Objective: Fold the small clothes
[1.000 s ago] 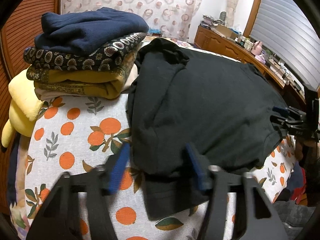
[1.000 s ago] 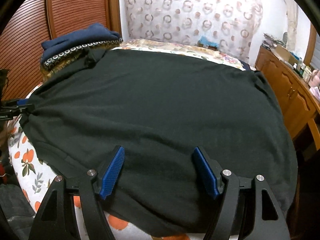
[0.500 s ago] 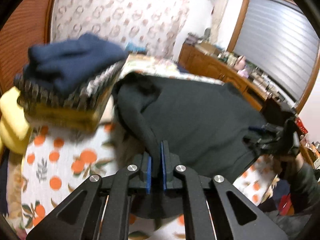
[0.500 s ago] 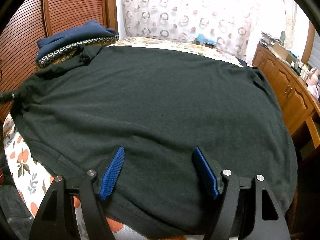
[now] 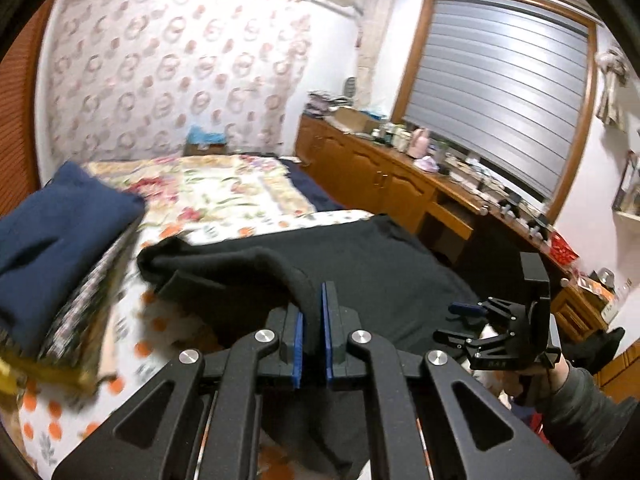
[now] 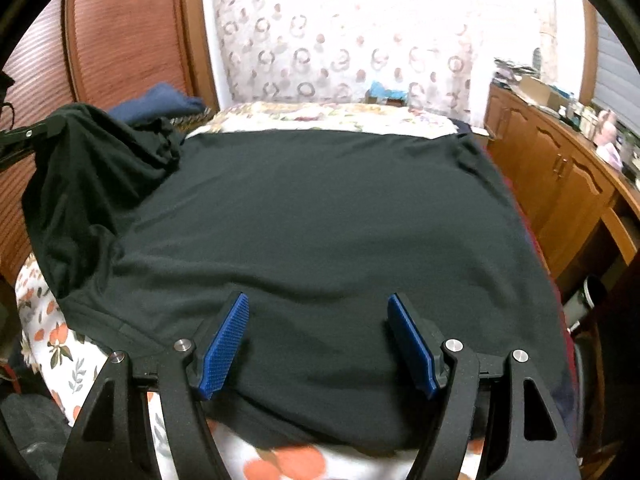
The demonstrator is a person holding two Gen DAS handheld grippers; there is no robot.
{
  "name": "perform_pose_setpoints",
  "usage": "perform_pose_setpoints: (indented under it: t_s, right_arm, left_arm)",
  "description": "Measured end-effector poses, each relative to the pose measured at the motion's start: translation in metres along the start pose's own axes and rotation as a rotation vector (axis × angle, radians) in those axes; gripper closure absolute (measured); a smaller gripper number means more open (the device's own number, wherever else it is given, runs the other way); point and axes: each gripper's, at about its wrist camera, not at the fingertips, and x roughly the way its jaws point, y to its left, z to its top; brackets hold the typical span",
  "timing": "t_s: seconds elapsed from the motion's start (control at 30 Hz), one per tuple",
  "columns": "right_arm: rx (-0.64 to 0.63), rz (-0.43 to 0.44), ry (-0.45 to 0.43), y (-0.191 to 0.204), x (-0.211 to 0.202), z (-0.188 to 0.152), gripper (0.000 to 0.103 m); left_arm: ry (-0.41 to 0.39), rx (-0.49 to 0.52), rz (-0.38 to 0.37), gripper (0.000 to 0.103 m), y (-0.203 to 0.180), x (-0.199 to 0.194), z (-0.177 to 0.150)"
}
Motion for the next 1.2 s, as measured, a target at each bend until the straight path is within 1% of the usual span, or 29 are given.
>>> perform_pose_setpoints:
  t_s: [0.07, 0.3, 0.43, 0.57, 0.63, 0.73, 0.8, 0.87, 0.97, 1.0, 1.03, 1.1, 1.17, 1.2]
  right_arm:
    - [0.019, -0.014, -0.024, -0.009, -0.011, -0.001, 0.029]
    - [0.096, -0.066, -0.114, -0.033, -0.049, -0.009, 0.029]
    - [0.124, -0.088, -0.134, -0.036, -0.059, -0.018, 0.029]
    - [0.140, -0.101, -0.141, -0.026, -0.061, -0.029, 0.029]
    - [0.147, -0.104, -0.139, -0.027, -0.058, -0.027, 0.029]
    - [0.158, -0.101, -0.134, -0.030, -0.061, -0.033, 0.029]
    - [0.164, -0.100, -0.126, -0.034, -0.060, -0.032, 0.029]
    - [0.167, -0.099, -0.122, -0.036, -0.062, -0.031, 0.029]
    - [0.171, -0.101, -0.121, -0.044, -0.065, -0.024, 0.029]
    - [0.173, -0.101, -0.121, -0.049, -0.065, -0.021, 0.029]
    - [0.173, -0.102, -0.123, -0.050, -0.066, -0.020, 0.029]
    - [0.172, -0.105, -0.124, -0.052, -0.065, -0.016, 0.029]
    - [0.169, -0.114, -0.123, -0.054, -0.064, -0.013, 0.029]
    - [0.166, -0.115, -0.123, -0.054, -0.062, -0.013, 0.029]
  left_arm:
    - [0.004, 0.017, -0.029, 0.095, -0.011, 0.005, 0.008]
    - [0.021, 0.136, -0.134, 0.095, -0.079, 0.037, 0.044]
    - [0.036, 0.169, -0.172, 0.095, -0.110, 0.055, 0.057]
    - [0.062, 0.201, -0.193, 0.095, -0.132, 0.072, 0.060]
    - [0.075, 0.213, -0.193, 0.095, -0.139, 0.080, 0.058]
    - [0.107, 0.244, -0.167, 0.095, -0.145, 0.097, 0.052]
    - [0.154, 0.280, -0.127, 0.095, -0.147, 0.111, 0.043]
    - [0.171, 0.294, -0.100, 0.094, -0.148, 0.117, 0.035]
    - [0.203, 0.271, -0.127, 0.090, -0.144, 0.120, 0.030]
    - [0.209, 0.266, -0.137, 0.083, -0.143, 0.119, 0.030]
    - [0.208, 0.263, -0.148, 0.071, -0.141, 0.116, 0.030]
    - [0.195, 0.260, -0.163, 0.057, -0.137, 0.109, 0.031]
    - [0.187, 0.255, -0.168, 0.054, -0.129, 0.103, 0.033]
    - [0.183, 0.252, -0.169, 0.041, -0.125, 0.102, 0.034]
